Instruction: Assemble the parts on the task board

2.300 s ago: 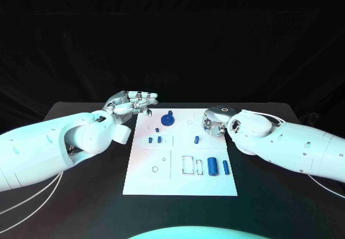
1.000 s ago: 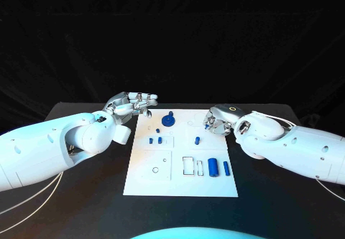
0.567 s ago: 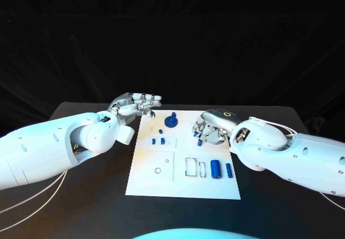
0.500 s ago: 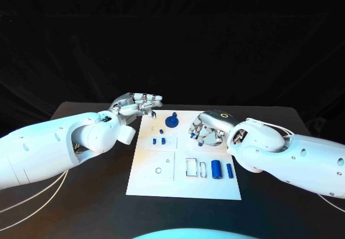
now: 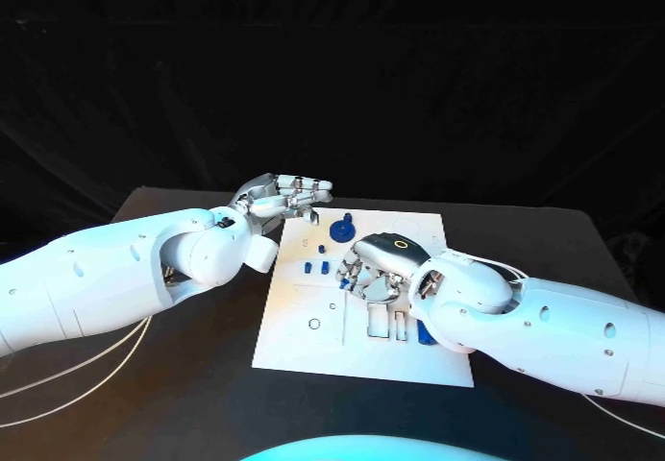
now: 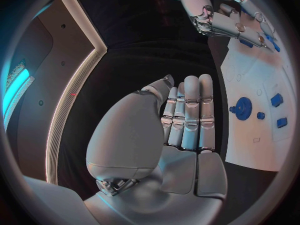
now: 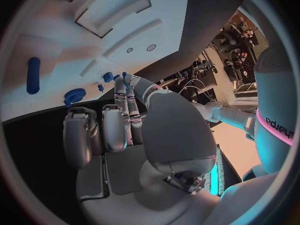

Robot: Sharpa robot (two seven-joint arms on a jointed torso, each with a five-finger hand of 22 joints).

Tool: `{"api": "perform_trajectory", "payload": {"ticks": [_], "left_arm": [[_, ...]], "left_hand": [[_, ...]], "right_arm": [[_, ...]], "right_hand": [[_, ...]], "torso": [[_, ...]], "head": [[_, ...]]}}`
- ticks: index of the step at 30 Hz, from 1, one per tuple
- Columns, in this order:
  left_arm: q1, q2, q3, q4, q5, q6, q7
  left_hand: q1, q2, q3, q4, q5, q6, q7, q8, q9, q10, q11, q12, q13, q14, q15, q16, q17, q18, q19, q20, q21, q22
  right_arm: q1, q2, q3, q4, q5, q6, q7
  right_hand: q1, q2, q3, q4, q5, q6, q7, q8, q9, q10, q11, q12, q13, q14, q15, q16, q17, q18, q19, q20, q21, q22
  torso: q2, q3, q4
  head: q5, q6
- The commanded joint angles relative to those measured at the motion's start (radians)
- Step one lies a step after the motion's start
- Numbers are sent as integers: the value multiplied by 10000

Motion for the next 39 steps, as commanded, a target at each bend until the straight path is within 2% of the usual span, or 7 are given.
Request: {"api": "perform_trajectory", "payload": {"ticks": [1, 10, 17, 23, 39], "left_arm": [[9, 33, 6, 27, 38, 181, 31], [10, 57, 7, 45, 38, 182, 36], [10, 87, 8, 60, 38, 208, 21], [11, 87, 8, 69, 38, 209, 25], [11, 90, 8, 66, 38, 243, 4]], "left_hand": [[69, -9, -2, -45, -19, -86, 3, 52, -13, -41, -6, 66, 15, -72, -20, 40, -15, 133, 89, 15, -56, -13], [69, -9, -2, -45, -19, -86, 3, 52, -13, -41, -6, 66, 15, -72, -20, 40, -15, 133, 89, 15, -56, -13], [69, -9, -2, -45, -19, -86, 3, 52, -13, -41, -6, 66, 15, -72, -20, 40, -15, 133, 89, 15, -56, -13], [69, -9, -2, -45, -19, -86, 3, 52, -13, -41, -6, 66, 15, -72, -20, 40, -15, 133, 89, 15, -56, -13], [69, -9, -2, -45, -19, -86, 3, 52, -13, -41, -6, 66, 15, -72, -20, 40, -15, 133, 89, 15, -56, -13]], "right_arm": [[-123, 144, -15, -177, -172, 280, 151], [-323, 435, -38, -406, -323, 353, 185], [-450, 507, -44, -458, -416, 421, 140], [-558, 598, -48, -581, -526, 416, 48], [-691, 857, -55, -970, -644, 472, -90]], "right_hand": [[-48, 22, 62, 24, 33, 43, 34, 27, 153, 36, -29, -66, 15, 443, -71, 40, -9, -183, 239, -60, 3, 1620], [-51, 28, 63, 24, 46, 31, 39, 23, 157, 30, -24, -74, 18, 444, -69, 47, 0, -182, 236, -60, 0, 1619], [-53, 28, 63, 25, 47, 29, 40, 22, 158, 29, -24, -75, 18, 444, -68, 48, 2, -184, 240, -60, 7, 1625], [-57, 25, 58, 25, 48, 23, 42, 20, 161, 25, -21, -79, 20, 443, -67, 47, -2, -188, 249, -60, 21, 1636], [-61, 27, 57, 25, 52, 17, 44, 18, 164, 22, -19, -83, 21, 443, -65, 50, 1, -188, 249, -60, 23, 1638]], "torso": [[6, 5, -1], [8, 2, -40], [0, 2, -11], [6, 15, -13], [9, 17, -19]], "head": [[87, -36], [167, -114], [137, -135], [195, -183], [207, -204]]}}
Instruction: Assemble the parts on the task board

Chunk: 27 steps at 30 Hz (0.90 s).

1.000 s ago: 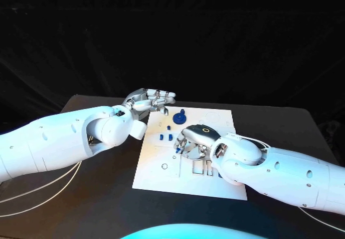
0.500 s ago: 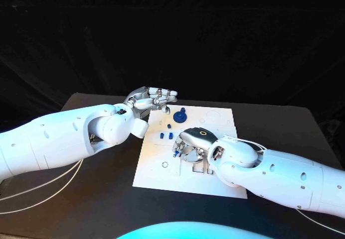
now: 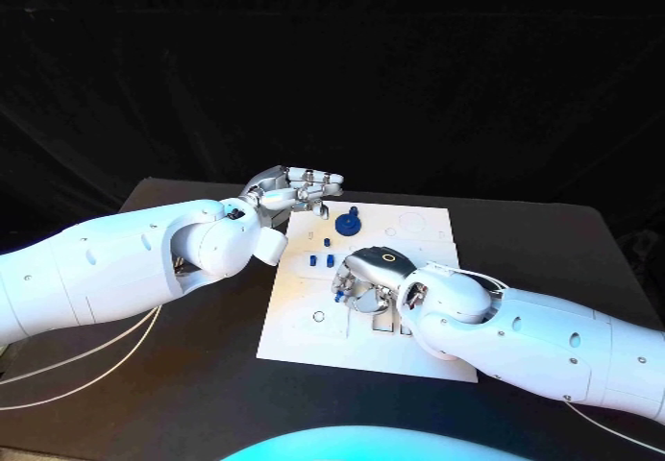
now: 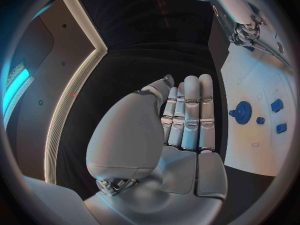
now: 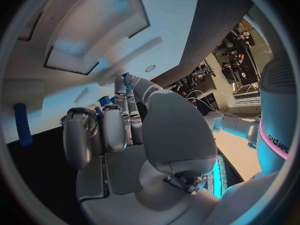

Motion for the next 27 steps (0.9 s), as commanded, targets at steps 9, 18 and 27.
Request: {"api": "perform_trajectory", "payload": {"ticks": [9, 18, 27], "left_arm": [[9, 26, 8, 22, 38, 207, 12], [10, 21, 8, 22, 38, 193, 14], [11, 5, 8, 28, 38, 162, 16]], "left_hand": [[69, -9, -3, -45, -19, -86, 3, 52, -14, -42, -5, 66, 17, -72, -20, 40, -16, 132, 89, 15, -56, -14], [65, 10, -28, -50, -19, -89, 4, 60, -20, -56, -4, 82, 21, -77, -16, 45, -29, 130, 97, 18, -66, -20], [65, 17, -30, -51, -18, -90, 4, 61, -21, -58, -3, 84, 22, -78, -15, 45, -32, 130, 98, 18, -68, -21]], "right_arm": [[-60, 106, -13, -116, -283, 421, -144], [-62, 116, -22, -77, -300, 780, -268], [-62, 28, -25, -92, -324, 332, -442]], "right_hand": [[-48, 51, 17, -2, 57, 80, -6, 25, 103, 8, -22, -58, 20, 439, -62, 38, -21, -185, 239, -58, 8, 1624], [-310, -88, -189, 99, 93, -75, 23, -49, 134, -158, 37, -194, 27, 426, -10, 26, -66, -164, 178, -22, -70, 1578], [-613, -428, -392, 231, 152, -988, 424, -545, -43, -888, 359, -586, -78, 367, 251, -53, -231, -85, -47, 149, -395, 1354]], "torso": [[-4, -9, -6], [-7, -13, -2], [-11, -9, -9]], "head": [[-13, -1], [-18, -12], [-32, 5]]}}
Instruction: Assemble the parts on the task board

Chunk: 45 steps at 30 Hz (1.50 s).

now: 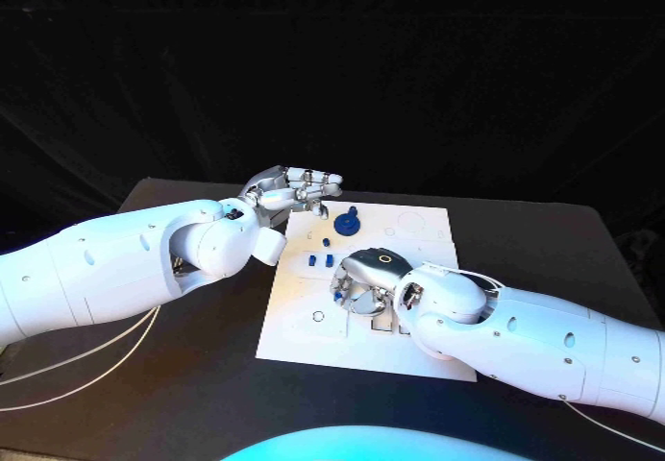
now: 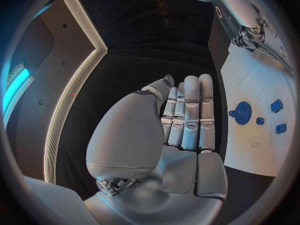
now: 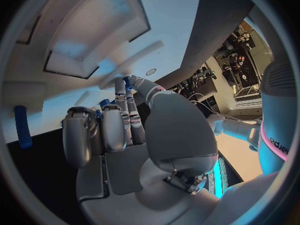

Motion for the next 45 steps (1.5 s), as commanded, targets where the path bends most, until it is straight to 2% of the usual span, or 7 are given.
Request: {"api": "perform_trajectory", "payload": {"ticks": [1, 4, 14, 23, 26, 30, 45], "left_arm": [[11, 10, 8, 29, 38, 120, 45], [11, 4, 8, 24, 38, 108, 39], [11, -46, 7, 19, 38, 98, -9], [11, -105, 6, 30, 38, 119, -19], [11, -117, 6, 43, 38, 126, -19], [10, -119, 5, 48, 38, 133, -23], [9, -99, 4, 34, 40, 269, -35]], "left_hand": [[63, 18, -41, -53, -18, -100, 6, 60, -15, -87, 3, 19, 13, -81, -12, 46, -17, 131, 65, -17, -73, -13], [58, 20, -76, -63, -19, -136, 17, 56, -27, -185, 24, -1, 2, -90, 0, 51, -33, 129, 71, -12, -86, -20], [61, 29, -83, -67, -18, -142, 21, 59, -30, -208, 29, -2, 1, -94, 4, 53, -38, 129, 73, -10, -91, -22], [63, 32, -84, -69, -18, -143, 22, 60, -30, -216, 30, -2, 0, -95, 5, 53, -40, 129, 73, -10, -92, -23], [68, 39, -86, -73, -17, -141, 21, 64, -30, -221, 30, 1, 1, -96, 6, 54, -42, 129, 74, -9, -94, -24], [68, 39, -86, -73, -17, -141, 21, 64, -30, -221, 30, 1, 1, -96, 6, 54, -42, 129, 74, -9, -94, -24], [71, 47, -89, -75, -17, -137, 21, 70, -30, -222, 30, 8, 3, -98, 7, 56, -45, 129, 75, -8, -96, -25]], "right_arm": [[-33, -63, -32, -51, -114, -12, -213], [-32, -141, -32, 6, -47, -232, -54], [180, -927, -5, 765, 16, -539, 64], [902, -2106, 120, 1348, 421, -181, 42], [1148, -2429, 139, 1241, 304, 89, 49], [1258, -2551, 147, 933, 86, 350, 65], [1106, -2254, 116, 162, -98, 988, 188]], "right_hand": [[14, -224, -83, 2, -64, -557, 199, -186, -150, -348, 188, -139, -73, 328, 148, -67, -114, -68, -80, 132, -174, 1306], [-53, -430, -288, 11, -206, -1165, 218, -165, -309, -881, 296, -143, -133, 233, 242, -233, -380, 41, -361, 253, -582, 1019], [6, -443, -528, 0, -215, -1046, 157, -42, -301, -1076, 277, 49, -102, 222, 233, -222, -395, 65, -403, 294, -656, 986], [67, -362, -630, 23, -113, -832, 166, 51, -275, -1097, 273, 222, -74, 260, 224, -141, -304, 10, -248, 289, -451, 1150], [73, -424, -733, 20, -79, -839, 95, 28, -291, -1217, 254, 247, -84, 265, 217, -127, -298, 4, -226, 286, -430, 1172], [113, -442, -843, 17, -18, -781, -109, 37, -293, -1297, 207, 358, -60, 249, 178, -171, -385, 2, -213, 260, -423, 1187], [195, -366, -920, 19, 22, -696, -231, 50, -295, -1384, 203, 510, -34, 228, 174, -222, -469, 28, -274, 244, -532, 1120]], "torso": [[-2, 1, -5], [1, 9, 0], [-2, 2, -14], [-18, -1, -18], [-15, -8, -9], [-6, 6, -8], [7, 4, 25]], "head": [[-2, 11], [-13, 27], [-79, 104], [-240, 185], [-283, 221], [-296, 257], [-284, 279]]}}
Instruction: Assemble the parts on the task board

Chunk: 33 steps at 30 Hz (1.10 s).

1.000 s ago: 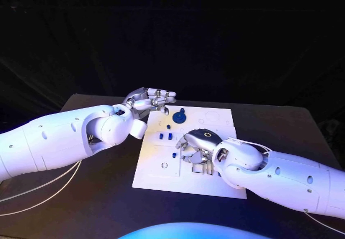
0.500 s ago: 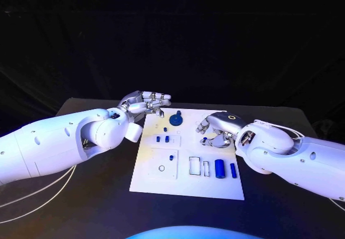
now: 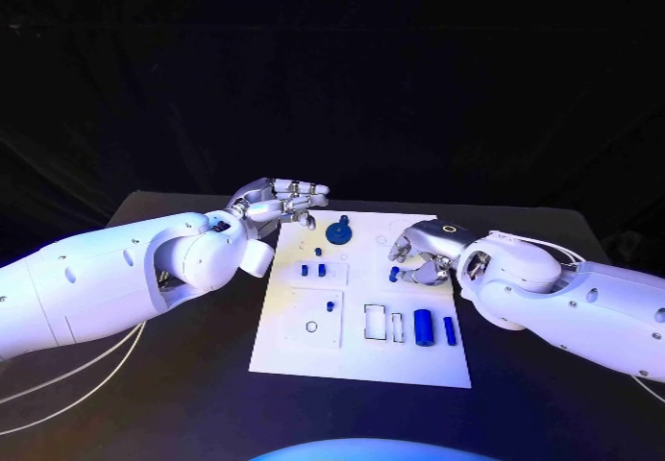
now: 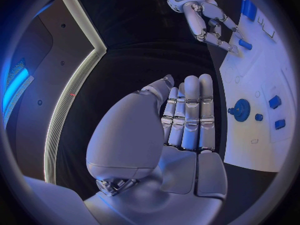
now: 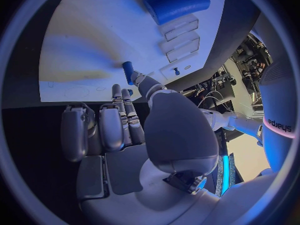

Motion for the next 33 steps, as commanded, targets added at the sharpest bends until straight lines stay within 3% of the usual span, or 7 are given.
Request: {"api": "perform_trajectory", "payload": {"ticks": [1, 4, 8, 17, 26, 33], "left_arm": [[9, 10, 6, 21, 40, 235, 33], [9, -2, 6, 15, 40, 232, 32], [9, -3, 6, 18, 40, 239, 29], [9, 13, 6, 1, 40, 275, -8], [9, 22, 6, -9, 40, 295, -46], [9, 34, 6, -15, 41, 320, -83]], "left_hand": [[71, 47, -48, -34, -17, -47, 4, 31, -16, -61, -23, 9, 6, -64, -27, 56, -16, 129, 76, -7, -56, -16], [71, 47, -48, -34, -17, -47, 4, 31, -16, -61, -23, 9, 6, -64, -27, 56, -16, 129, 76, -7, -56, -16], [63, 52, -61, -32, -19, -41, 4, 40, -15, -58, -22, 22, 10, -66, -25, 58, -20, 128, 77, -5, -60, -18], [92, 81, -61, -52, -14, -29, -3, 57, -14, -54, -30, 46, 17, -69, -29, 64, -28, 131, 80, -5, -66, -21], [92, 81, -61, -52, -14, -29, -3, 57, -14, -54, -30, 46, 17, -69, -29, 64, -28, 131, 80, -5, -66, -21], [92, 81, -61, -52, -14, -29, -3, 57, -14, -54, -30, 46, 17, -69, -29, 64, -28, 131, 80, -5, -66, -21]], "right_arm": [[-56, 42, -11, -91, -192, 604, 136], [-108, 100, -17, -164, -154, 682, 213], [-150, 169, -24, -186, -80, 653, 321], [-179, 260, -30, -197, 203, 482, 409], [-182, 276, -30, -202, 258, 230, 243], [-182, 293, -31, -173, 264, 8, 156]], "right_hand": [[90, 11, -83, 14, 46, 20, -56, 36, -5, -30, -37, 107, 26, 202, -23, -31, 4, 25, 15, -36, -5, 1131], [130, 42, -94, 6, 50, 73, -17, 47, -4, 34, -70, 212, 46, 204, -48, -29, 2, 23, 24, -52, 0, 1141], [182, 130, -59, 12, 49, 152, 14, 65, 0, 185, -119, 354, 69, 231, -88, 31, 86, -5, 100, -80, 106, 1225], [412, 492, 231, -2, -177, 614, -60, 241, 81, 875, -329, 777, 183, 329, -259, 260, 389, -111, 374, -226, 511, 1536], [437, 616, 327, 26, -343, 679, -64, 251, 97, 981, -359, 834, 206, 341, -288, 297, 428, -129, 416, -264, 572, 1588], [624, 913, 550, -30, -743, 1131, -205, 492, 251, 1273, -492, 992, 289, 353, -390, 348, 479, -158, 492, -345, 686, 1685]], "torso": [[9, 0, -3], [10, -3, -29], [7, 0, -20], [3, 5, -23], [4, 5, -21], [4, 0, -13]], "head": [[48, 4], [89, -7], [77, -14], [58, -29], [36, -49], [15, -61]]}}
